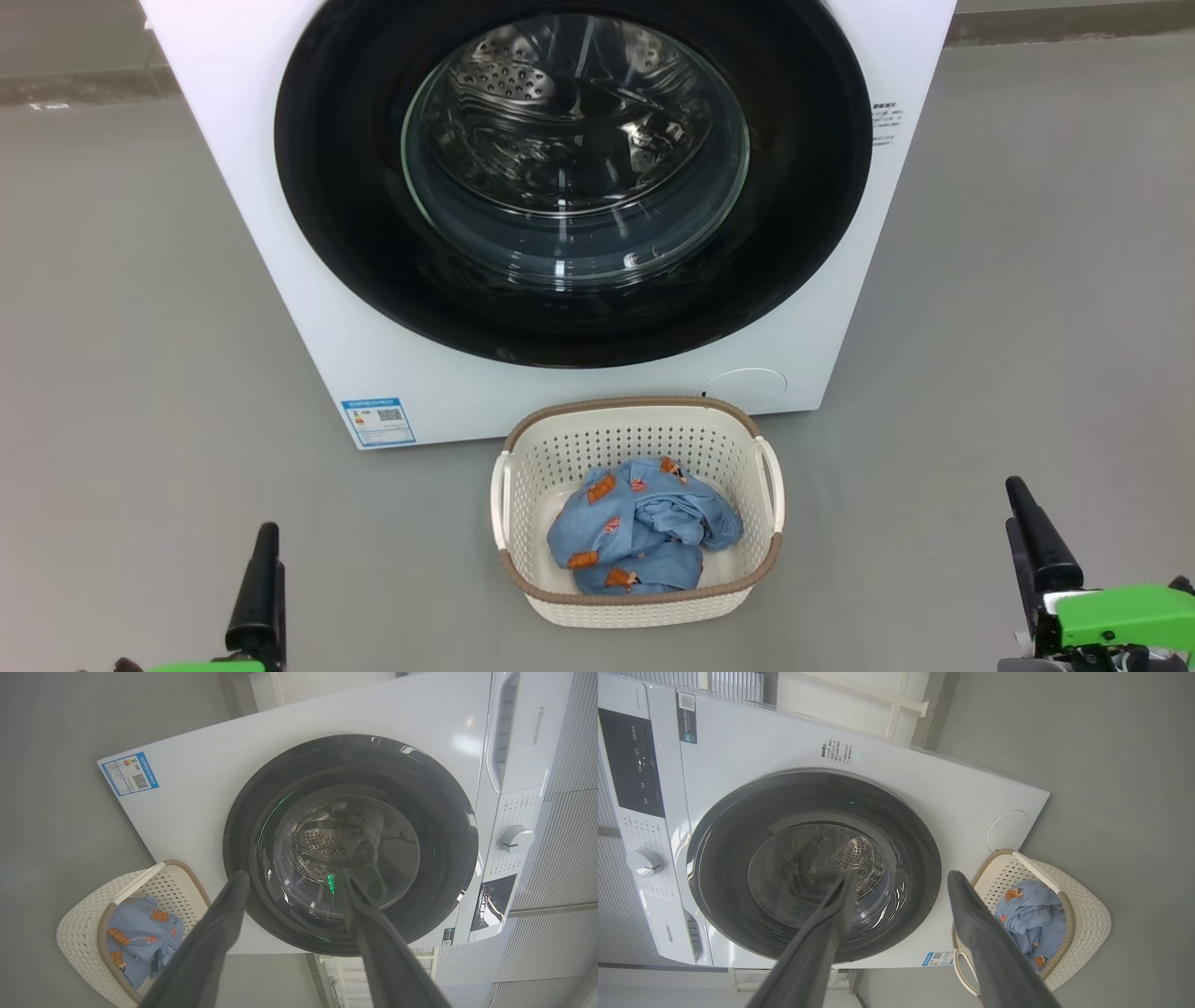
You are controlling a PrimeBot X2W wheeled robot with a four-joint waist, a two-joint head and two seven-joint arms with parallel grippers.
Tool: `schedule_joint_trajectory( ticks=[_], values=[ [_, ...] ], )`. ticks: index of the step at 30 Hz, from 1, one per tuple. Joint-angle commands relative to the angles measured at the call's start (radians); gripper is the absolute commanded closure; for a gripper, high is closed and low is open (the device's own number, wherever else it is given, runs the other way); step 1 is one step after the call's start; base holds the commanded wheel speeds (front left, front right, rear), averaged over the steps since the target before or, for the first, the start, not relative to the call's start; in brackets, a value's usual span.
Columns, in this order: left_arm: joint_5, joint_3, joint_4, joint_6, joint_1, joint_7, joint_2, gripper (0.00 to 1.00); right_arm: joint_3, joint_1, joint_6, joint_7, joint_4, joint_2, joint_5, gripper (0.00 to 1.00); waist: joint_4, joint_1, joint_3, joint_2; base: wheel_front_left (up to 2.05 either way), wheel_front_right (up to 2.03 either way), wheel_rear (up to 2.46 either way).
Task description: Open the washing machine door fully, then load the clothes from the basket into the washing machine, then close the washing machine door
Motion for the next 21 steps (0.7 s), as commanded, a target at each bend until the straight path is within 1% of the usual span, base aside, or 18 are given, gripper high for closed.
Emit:
schedule_joint_trajectory(
  ticks=[1, 10, 11, 12, 21],
  values=[
    [0.029, 0.006, -0.024, -0.003, -0.05, -0.01, 0.02, 0.0, 0.008, -0.054, 0.002, -0.015, -0.02, -0.024, -0.039, 0.0, 0.0, 0.0, 0.0, -0.0001, 0.0, 0.0, 0.0],
    [0.27, 0.022, -0.037, 0.016, -0.057, -0.038, 0.025, 0.0, 0.01, -0.069, 0.002, -0.052, -0.006, -0.038, -0.24, 0.0, -0.002, -0.0001, 0.001, -0.0001, 0.0, 0.0, 0.0],
    [0.294, 0.022, -0.039, 0.018, -0.056, -0.041, 0.024, 0.0, 0.01, -0.07, 0.003, -0.055, -0.006, -0.039, -0.264, 0.0, -0.002, -0.0001, 0.001, -0.0001, 0.0, 0.0, 0.0],
    [0.294, 0.022, -0.039, 0.018, -0.056, -0.041, 0.024, 0.0, 0.01, -0.07, 0.003, -0.055, -0.006, -0.039, -0.264, 0.0, -0.002, -0.0001, 0.001, -0.0001, 0.0, 0.0, 0.0],
    [0.509, 0.017, -0.054, 0.035, -0.052, -0.067, 0.025, 0.0, 0.004, -0.074, 0.003, -0.078, -0.002, -0.05, -0.446, 0.0, -0.003, -0.0001, 0.0, -0.0001, 0.0, 0.0, 0.0]
  ],
)
